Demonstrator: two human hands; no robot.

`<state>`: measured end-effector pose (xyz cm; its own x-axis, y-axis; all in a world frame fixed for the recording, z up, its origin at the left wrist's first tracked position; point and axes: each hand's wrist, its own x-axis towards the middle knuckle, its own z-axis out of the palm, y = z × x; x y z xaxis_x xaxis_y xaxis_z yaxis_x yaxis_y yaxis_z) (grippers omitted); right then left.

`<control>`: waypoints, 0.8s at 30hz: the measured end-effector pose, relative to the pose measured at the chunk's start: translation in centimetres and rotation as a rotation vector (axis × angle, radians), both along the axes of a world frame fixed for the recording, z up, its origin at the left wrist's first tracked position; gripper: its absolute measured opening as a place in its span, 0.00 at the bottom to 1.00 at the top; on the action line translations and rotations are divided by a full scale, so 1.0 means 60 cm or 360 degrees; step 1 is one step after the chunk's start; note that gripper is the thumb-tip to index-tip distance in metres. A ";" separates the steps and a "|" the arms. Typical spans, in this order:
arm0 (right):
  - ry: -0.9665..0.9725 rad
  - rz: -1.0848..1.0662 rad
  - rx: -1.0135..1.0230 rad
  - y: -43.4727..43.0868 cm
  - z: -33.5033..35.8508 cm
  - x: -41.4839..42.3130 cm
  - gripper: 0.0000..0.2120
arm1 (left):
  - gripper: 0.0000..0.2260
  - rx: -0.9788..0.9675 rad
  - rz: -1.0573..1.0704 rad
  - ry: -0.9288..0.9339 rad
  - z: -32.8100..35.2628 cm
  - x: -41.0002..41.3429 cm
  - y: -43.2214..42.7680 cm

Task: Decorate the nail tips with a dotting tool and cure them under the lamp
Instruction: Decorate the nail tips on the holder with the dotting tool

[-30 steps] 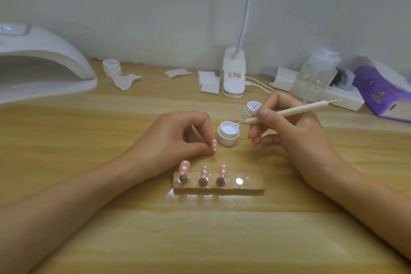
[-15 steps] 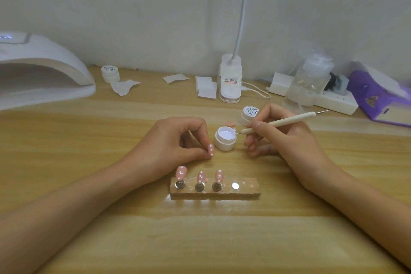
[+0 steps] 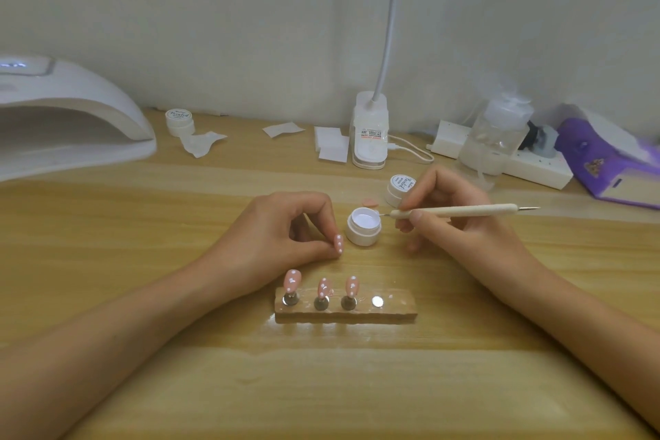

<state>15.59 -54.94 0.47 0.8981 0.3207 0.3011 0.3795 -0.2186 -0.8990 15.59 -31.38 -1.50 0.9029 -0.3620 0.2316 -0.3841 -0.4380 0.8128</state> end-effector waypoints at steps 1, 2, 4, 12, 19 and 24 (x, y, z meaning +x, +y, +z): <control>-0.0007 0.0021 -0.0047 -0.001 0.000 -0.001 0.08 | 0.10 -0.0001 0.0003 0.0001 -0.001 0.000 0.000; -0.0008 0.0035 -0.0073 -0.002 0.000 -0.001 0.08 | 0.10 0.0002 0.0007 0.0002 -0.001 -0.001 0.000; 0.0007 0.0032 -0.0064 -0.005 -0.002 0.000 0.08 | 0.09 0.0009 0.0014 -0.0001 -0.002 -0.001 0.001; -0.0328 -0.0010 0.0069 -0.020 0.036 0.009 0.02 | 0.09 0.0028 0.0024 -0.0020 -0.001 -0.002 0.001; -0.0958 0.0000 -0.0873 -0.057 0.039 0.019 0.04 | 0.07 -0.0072 0.0023 0.0078 0.004 -0.002 0.004; -0.0897 0.0073 -0.1212 -0.084 0.004 0.000 0.08 | 0.06 -0.0313 0.0131 0.0162 0.031 -0.006 -0.003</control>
